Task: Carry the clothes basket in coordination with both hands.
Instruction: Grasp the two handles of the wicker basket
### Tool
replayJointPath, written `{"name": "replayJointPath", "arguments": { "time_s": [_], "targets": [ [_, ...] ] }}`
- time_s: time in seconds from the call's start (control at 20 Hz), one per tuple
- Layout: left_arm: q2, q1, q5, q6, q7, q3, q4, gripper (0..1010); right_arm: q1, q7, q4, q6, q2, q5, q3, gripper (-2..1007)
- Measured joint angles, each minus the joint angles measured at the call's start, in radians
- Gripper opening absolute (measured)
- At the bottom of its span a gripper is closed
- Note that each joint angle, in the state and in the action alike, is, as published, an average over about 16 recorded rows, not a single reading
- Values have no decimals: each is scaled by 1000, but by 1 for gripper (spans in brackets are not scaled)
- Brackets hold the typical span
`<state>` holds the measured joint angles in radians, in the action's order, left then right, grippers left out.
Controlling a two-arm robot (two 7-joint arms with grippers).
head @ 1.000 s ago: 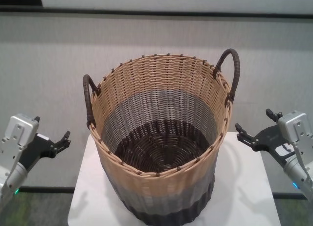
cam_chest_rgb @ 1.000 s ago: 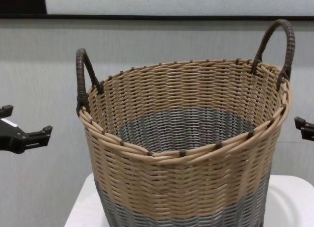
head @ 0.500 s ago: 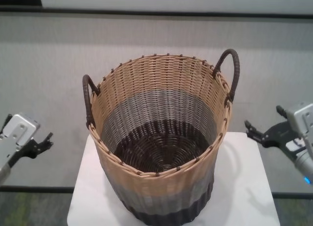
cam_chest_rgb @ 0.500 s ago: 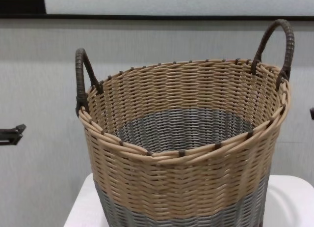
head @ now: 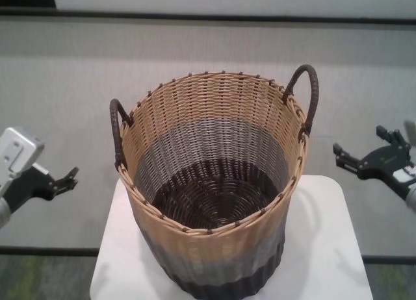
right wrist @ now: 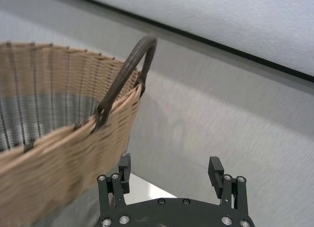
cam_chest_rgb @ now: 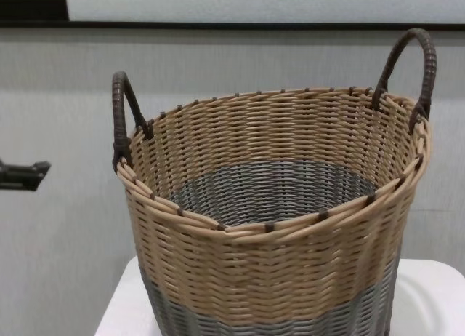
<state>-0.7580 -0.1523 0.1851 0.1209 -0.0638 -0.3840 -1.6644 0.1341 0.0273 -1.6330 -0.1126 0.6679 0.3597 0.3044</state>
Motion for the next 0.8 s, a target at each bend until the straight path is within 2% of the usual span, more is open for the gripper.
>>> {"name": "replayJointPath", "arguments": {
  "time_s": [0.2, 0.4, 0.8],
  "targets": [
    [3, -3, 30, -3, -43, 18, -20, 1000, 2, 21, -18, -33, -10, 35, -28, 1005],
    [10, -7, 51, -9, -75, 32, -32, 1000, 7, 31, -31, -51, -27, 51, -47, 1005],
    [41, -14, 90, -13, -124, 60, -41, 1000, 30, 47, -40, -50, -66, 41, -56, 1005]
  ]
}}
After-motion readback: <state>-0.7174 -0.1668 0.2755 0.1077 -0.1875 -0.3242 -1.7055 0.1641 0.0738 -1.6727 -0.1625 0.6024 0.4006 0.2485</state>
